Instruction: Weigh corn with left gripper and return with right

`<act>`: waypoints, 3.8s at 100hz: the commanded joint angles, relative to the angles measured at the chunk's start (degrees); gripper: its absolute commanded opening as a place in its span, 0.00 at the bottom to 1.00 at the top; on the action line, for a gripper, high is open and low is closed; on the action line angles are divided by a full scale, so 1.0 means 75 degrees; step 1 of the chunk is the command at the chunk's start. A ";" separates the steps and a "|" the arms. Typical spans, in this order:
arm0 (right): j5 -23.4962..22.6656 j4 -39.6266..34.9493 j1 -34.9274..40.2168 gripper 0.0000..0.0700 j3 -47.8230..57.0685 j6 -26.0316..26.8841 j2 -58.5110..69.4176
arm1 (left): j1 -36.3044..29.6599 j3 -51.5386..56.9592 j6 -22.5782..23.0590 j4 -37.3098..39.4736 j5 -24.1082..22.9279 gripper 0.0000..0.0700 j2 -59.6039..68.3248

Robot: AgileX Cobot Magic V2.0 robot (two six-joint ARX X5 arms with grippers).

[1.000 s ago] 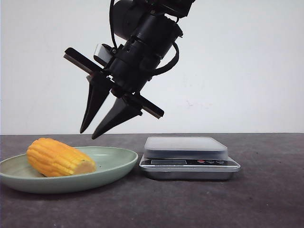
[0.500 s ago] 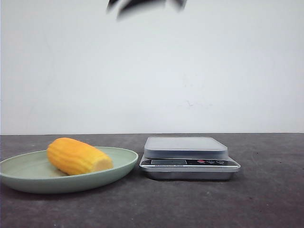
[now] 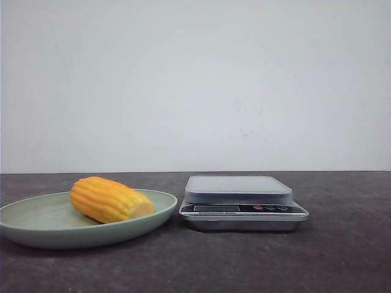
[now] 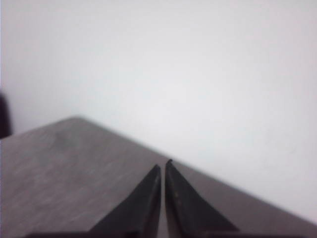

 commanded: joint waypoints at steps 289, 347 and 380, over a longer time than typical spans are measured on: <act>0.0000 0.0064 -0.5228 0.01 -0.7941 0.1247 -0.5575 | -0.0055 0.0131 0.0099 -0.0166 -0.0041 0.02 0.0076; -0.0003 0.0090 -0.5234 0.01 -0.7941 0.1247 -0.5575 | -0.0055 0.0131 0.0099 -0.0163 -0.0041 0.02 0.0076; -0.0003 0.0090 -0.5234 0.01 -0.7941 0.1247 -0.5575 | -0.0055 0.0131 0.0102 -0.0163 -0.0041 0.02 0.0076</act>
